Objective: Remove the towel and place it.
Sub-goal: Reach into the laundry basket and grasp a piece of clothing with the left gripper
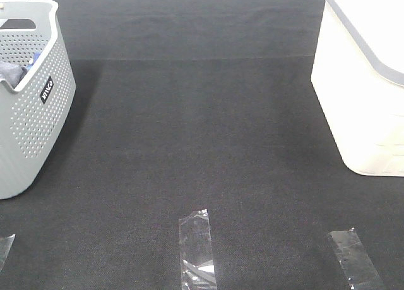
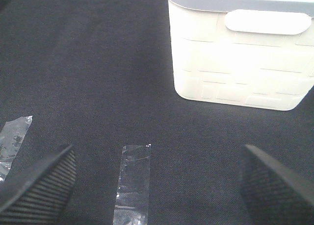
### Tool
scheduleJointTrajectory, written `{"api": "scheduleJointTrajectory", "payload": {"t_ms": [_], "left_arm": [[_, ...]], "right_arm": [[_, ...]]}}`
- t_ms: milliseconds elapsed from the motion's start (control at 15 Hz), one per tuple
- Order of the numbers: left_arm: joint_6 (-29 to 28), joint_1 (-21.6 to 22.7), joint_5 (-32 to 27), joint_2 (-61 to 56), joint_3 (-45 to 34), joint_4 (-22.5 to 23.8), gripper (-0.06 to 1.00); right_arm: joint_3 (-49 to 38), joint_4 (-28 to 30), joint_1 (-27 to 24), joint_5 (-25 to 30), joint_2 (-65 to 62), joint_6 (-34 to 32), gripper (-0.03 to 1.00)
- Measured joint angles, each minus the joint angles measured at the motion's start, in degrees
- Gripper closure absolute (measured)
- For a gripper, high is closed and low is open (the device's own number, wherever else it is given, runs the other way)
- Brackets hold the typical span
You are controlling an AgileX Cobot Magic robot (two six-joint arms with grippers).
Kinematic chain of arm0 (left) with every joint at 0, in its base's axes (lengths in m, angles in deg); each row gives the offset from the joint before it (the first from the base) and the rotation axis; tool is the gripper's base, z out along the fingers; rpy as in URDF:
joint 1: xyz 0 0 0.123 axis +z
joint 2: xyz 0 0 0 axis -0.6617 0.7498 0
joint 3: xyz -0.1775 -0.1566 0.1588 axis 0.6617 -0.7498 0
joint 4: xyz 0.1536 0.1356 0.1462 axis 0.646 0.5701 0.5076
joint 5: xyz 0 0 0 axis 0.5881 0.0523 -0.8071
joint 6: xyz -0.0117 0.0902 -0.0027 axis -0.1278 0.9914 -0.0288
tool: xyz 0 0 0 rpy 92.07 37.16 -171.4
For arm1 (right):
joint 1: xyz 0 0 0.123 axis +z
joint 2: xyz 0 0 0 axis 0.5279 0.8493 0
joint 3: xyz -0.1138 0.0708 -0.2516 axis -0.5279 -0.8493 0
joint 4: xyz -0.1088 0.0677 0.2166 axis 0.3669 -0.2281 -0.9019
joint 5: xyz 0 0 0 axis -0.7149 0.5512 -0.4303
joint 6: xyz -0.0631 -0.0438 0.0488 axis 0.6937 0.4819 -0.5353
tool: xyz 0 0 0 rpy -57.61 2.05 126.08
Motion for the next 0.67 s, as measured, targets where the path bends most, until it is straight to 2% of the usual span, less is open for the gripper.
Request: {"api": "scheduleJointTrajectory", "payload": {"t_ms": [667], "left_arm": [[0.00, 0.00, 0.00, 0.00, 0.00, 0.00, 0.03]], "right_arm": [[0.00, 0.00, 0.00, 0.00, 0.00, 0.00, 0.14]]}}
